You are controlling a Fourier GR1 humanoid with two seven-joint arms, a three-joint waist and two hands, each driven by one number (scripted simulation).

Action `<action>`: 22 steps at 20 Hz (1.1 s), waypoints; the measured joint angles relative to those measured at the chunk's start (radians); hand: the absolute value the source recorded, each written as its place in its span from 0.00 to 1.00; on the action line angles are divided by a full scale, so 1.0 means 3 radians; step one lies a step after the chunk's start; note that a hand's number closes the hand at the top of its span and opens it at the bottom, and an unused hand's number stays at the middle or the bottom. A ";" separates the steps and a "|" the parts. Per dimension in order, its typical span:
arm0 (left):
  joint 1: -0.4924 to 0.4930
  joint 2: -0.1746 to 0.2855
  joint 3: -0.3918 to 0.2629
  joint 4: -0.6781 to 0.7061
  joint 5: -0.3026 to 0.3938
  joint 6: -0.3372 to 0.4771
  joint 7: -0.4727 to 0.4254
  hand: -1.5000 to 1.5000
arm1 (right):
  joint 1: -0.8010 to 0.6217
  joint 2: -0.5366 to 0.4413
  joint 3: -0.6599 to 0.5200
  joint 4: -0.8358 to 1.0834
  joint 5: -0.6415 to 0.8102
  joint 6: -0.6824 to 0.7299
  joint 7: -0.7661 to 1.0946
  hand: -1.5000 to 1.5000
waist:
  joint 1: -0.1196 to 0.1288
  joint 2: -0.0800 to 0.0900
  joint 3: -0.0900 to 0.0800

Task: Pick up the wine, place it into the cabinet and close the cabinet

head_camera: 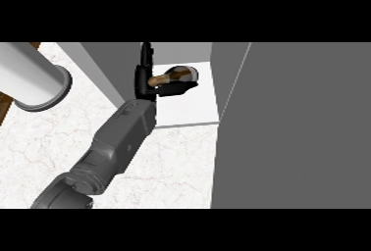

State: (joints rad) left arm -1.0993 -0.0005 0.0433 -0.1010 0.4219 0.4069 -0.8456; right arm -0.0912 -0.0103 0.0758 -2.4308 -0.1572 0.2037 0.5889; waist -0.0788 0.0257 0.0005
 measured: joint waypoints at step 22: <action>0.0154 -0.0005 -0.0259 -0.0196 0.0350 -0.0545 -0.0086 0.00 | -0.0079 0.0019 0.0166 -0.0011 0.0072 -0.0177 0.0104 0.00 | -0.0001 -0.0052 -0.0003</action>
State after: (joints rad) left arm -1.0532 -0.0019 -0.0344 -0.1597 0.5270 0.2433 -0.8713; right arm -0.1150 -0.0046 0.1256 -2.4341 -0.1356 0.1505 0.6200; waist -0.0791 0.0100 -0.0003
